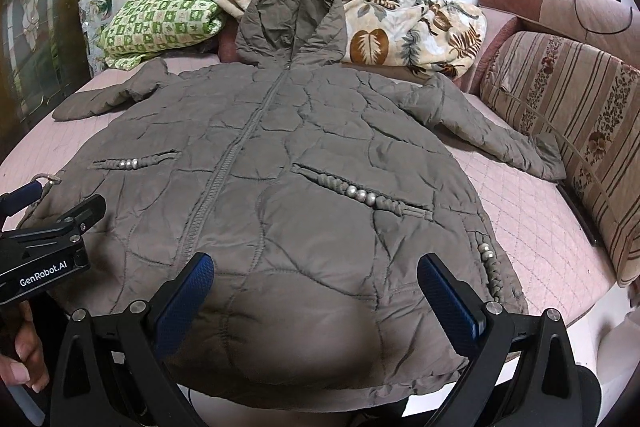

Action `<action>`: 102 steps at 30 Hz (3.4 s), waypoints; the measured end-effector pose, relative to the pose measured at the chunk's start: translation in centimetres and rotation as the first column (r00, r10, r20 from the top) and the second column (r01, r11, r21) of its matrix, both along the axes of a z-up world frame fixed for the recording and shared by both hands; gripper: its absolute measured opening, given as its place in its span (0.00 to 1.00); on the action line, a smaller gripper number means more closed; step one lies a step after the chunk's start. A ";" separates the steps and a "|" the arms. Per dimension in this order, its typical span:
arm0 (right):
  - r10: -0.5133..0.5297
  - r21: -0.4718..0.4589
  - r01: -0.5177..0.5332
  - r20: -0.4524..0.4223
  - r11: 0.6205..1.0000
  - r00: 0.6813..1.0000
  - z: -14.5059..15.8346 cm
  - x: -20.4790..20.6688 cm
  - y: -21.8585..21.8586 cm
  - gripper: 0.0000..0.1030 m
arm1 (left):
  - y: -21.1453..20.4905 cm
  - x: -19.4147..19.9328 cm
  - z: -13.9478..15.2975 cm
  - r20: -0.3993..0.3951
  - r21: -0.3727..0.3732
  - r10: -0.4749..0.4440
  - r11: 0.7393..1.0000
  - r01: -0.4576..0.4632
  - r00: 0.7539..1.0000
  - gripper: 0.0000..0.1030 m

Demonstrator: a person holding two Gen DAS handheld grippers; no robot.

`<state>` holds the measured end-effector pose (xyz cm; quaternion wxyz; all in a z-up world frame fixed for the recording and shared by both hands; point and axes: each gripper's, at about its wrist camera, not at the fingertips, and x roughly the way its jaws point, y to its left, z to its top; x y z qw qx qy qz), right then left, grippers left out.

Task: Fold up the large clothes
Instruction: 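Move the right gripper to the sleeve cuff nearest it, then close the right gripper on the sleeve cuff, then carry the sleeve across the jacket body toward the other sleeve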

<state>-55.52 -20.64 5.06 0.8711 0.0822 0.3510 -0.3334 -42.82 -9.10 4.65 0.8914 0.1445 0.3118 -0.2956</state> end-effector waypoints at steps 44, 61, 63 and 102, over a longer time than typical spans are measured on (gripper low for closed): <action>-0.836 0.678 0.549 0.183 0.488 0.517 -4.5 -16.8 -50.3 0.65 | -18.3 9.4 0.6 0.016 0.117 -0.179 0.977 0.176 0.984 1.00; -0.738 0.430 0.600 0.396 0.675 0.547 3.4 -15.0 -50.1 0.13 | -17.5 10.7 1.1 -0.005 0.088 -0.140 0.986 0.140 0.990 1.00; -0.700 0.388 0.584 0.443 0.713 0.560 5.7 -14.6 -48.9 0.13 | -17.1 10.8 1.6 -0.006 0.074 -0.136 0.988 0.136 0.991 1.00; 0.255 0.301 -0.348 0.308 0.888 0.917 4.7 26.7 -18.8 0.13 | -9.6 15.7 3.1 -0.073 0.000 0.044 0.999 -0.045 0.996 1.00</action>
